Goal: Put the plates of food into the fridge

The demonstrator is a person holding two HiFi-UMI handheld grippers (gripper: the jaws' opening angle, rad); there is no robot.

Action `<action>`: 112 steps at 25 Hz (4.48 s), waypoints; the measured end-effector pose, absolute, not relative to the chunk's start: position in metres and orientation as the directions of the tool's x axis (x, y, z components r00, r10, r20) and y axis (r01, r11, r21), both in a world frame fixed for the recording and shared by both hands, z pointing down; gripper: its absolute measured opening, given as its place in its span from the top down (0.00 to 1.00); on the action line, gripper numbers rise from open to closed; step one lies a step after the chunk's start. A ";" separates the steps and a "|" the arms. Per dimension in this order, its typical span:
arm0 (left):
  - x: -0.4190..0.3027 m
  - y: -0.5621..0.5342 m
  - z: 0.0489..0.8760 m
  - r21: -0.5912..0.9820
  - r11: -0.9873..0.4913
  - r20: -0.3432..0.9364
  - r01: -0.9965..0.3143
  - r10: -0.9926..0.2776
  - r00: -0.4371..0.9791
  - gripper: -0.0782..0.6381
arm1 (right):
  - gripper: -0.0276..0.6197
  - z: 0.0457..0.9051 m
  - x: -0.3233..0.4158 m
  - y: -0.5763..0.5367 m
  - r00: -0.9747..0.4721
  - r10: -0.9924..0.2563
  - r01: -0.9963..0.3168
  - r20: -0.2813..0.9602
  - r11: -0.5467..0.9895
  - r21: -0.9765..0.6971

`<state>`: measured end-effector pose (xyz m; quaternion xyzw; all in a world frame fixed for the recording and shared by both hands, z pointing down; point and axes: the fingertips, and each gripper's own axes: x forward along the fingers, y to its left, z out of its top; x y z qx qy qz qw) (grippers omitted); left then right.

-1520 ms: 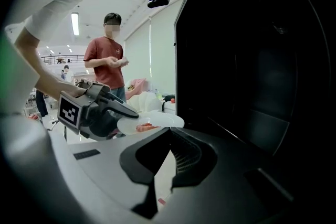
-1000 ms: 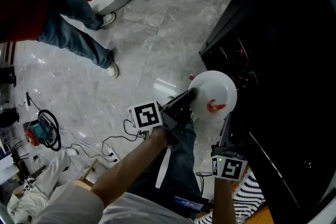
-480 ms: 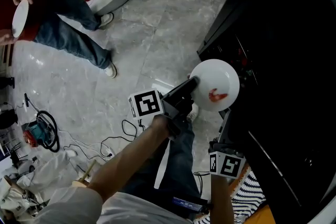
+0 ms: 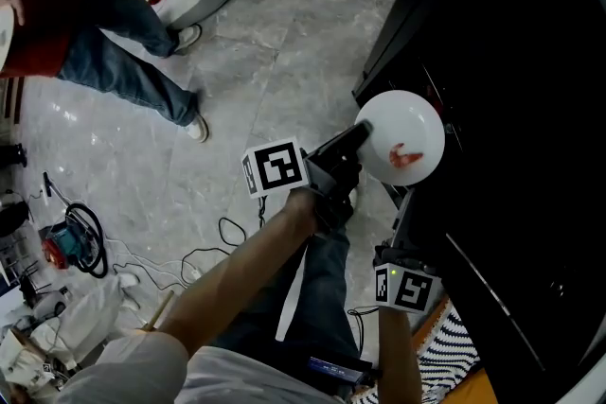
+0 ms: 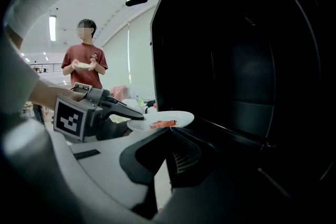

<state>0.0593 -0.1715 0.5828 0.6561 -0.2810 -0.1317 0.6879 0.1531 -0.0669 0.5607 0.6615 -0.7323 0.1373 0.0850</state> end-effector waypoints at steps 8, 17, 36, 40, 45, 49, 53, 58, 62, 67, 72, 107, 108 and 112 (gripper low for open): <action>0.071 -0.175 0.585 0.976 0.097 0.216 -0.194 -0.530 0.820 0.87 | 0.94 0.564 0.150 -0.068 -0.105 -0.948 -0.993 0.301 0.082 -0.088; 0.080 -0.184 0.583 0.976 0.061 0.208 -0.207 -0.519 0.829 0.87 | 0.94 0.563 0.144 -0.064 -0.101 -0.952 -0.993 0.290 0.080 -0.083; 0.116 -0.205 0.575 0.975 0.006 0.196 -0.224 -0.506 0.840 0.87 | 0.94 0.564 0.151 -0.078 -0.104 -0.952 -0.993 0.288 0.084 -0.079; 0.125 -0.210 0.571 0.975 0.010 0.195 -0.221 -0.508 0.839 0.87 | 0.94 0.560 0.154 -0.084 -0.106 -0.953 -0.993 0.284 0.086 -0.080; 0.132 -0.214 0.574 0.976 0.008 0.192 -0.217 -0.505 0.842 0.87 | 0.94 0.562 0.153 -0.092 -0.119 -0.953 -0.991 0.278 0.100 -0.084; 0.135 -0.216 0.580 0.977 0.007 0.187 -0.212 -0.500 0.846 0.87 | 0.94 0.566 0.151 -0.095 -0.118 -0.956 -0.992 0.268 0.099 -0.084; 0.143 -0.219 0.579 0.979 0.008 0.179 -0.202 -0.496 0.849 0.87 | 0.94 0.566 0.153 -0.103 -0.113 -0.958 -0.992 0.265 0.091 -0.092; 0.148 -0.222 0.579 0.980 0.005 0.175 -0.198 -0.492 0.853 0.87 | 0.94 0.565 0.155 -0.113 -0.103 -0.962 -0.993 0.254 0.082 -0.090; 0.150 -0.222 0.580 0.981 0.008 0.171 -0.192 -0.493 0.853 0.87 | 0.94 0.565 0.159 -0.119 -0.092 -0.964 -0.994 0.250 0.073 -0.082; 0.152 -0.224 0.578 0.981 0.002 0.171 -0.195 -0.491 0.854 0.87 | 0.94 0.563 0.162 -0.124 -0.083 -0.966 -0.995 0.244 0.066 -0.074; 0.154 -0.225 0.580 0.979 -0.005 0.174 -0.202 -0.490 0.854 0.87 | 0.94 0.567 0.159 -0.126 -0.088 -0.965 -0.995 0.246 0.071 -0.075; 0.168 -0.235 0.564 0.991 -0.068 0.080 -0.116 -0.392 0.917 0.71 | 0.94 0.575 0.160 -0.145 -0.070 -0.967 -0.994 0.244 0.047 -0.098; 0.167 -0.235 0.564 0.991 -0.068 0.080 -0.115 -0.388 0.918 0.71 | 0.94 0.575 0.161 -0.145 -0.068 -0.967 -0.994 0.245 0.046 -0.097; 0.163 -0.233 0.561 0.991 -0.069 0.077 -0.112 -0.387 0.919 0.71 | 0.94 0.572 0.165 -0.146 -0.062 -0.967 -0.995 0.246 0.039 -0.096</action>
